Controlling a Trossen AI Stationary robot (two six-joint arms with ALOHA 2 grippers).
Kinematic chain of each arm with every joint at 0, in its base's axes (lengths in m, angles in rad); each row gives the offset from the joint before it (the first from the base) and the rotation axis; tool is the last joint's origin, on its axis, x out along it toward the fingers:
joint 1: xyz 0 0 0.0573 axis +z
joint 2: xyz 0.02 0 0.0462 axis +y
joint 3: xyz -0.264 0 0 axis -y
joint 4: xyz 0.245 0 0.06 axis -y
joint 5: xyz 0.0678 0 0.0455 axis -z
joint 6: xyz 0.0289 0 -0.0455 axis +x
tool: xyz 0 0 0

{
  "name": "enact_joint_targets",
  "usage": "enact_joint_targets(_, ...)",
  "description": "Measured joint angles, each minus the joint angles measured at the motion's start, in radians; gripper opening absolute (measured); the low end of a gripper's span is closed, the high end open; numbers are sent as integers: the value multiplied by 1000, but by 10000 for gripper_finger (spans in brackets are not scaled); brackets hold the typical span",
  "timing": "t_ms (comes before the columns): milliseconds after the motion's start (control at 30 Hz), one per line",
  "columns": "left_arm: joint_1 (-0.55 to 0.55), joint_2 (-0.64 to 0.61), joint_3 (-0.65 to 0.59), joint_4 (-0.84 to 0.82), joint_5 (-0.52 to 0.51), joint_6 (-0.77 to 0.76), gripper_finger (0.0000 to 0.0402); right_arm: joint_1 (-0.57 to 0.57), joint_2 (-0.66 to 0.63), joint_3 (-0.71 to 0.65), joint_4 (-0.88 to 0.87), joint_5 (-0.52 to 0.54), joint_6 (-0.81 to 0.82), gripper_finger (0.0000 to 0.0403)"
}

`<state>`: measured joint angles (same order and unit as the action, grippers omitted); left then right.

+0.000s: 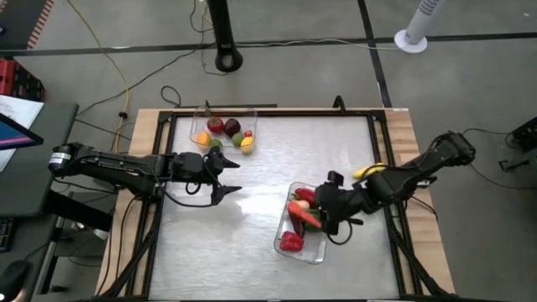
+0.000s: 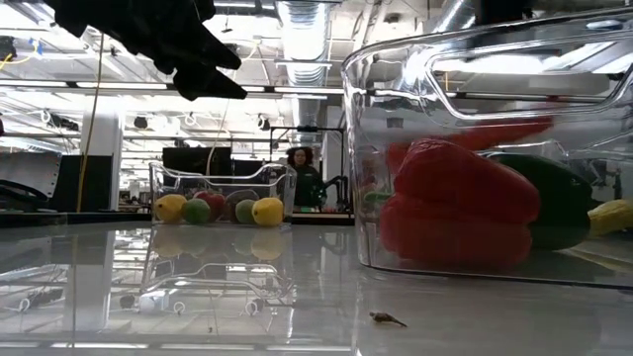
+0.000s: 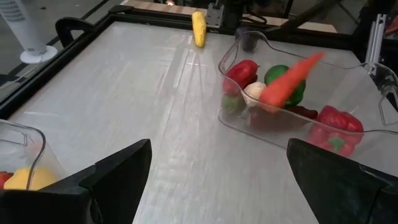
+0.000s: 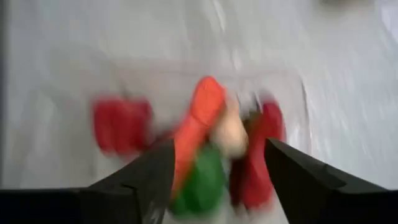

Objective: Sort produce into baskets
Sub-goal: Put the onion into the bottom transparent bin

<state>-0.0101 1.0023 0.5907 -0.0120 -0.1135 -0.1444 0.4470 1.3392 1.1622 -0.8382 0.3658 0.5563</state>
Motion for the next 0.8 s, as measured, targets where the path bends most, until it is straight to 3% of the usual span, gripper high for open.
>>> enact_joint_targets(133,0,0,0,-17,0,-5,361,-14,-5,0,-266,-55,105,291)
enact_joint_targets(233,0,0,0,-48,0,-7,361,34,-5,-27,-365,-84,181,291)
enact_joint_targets(467,0,0,0,-47,-6,-7,361,166,-5,-163,-488,-104,377,292)
enact_joint_targets(633,0,0,0,-38,-6,-6,361,153,-5,-253,-501,-166,429,311)
enact_joint_targets(800,0,0,0,-24,-6,-6,361,68,-5,-310,-504,-216,419,352)
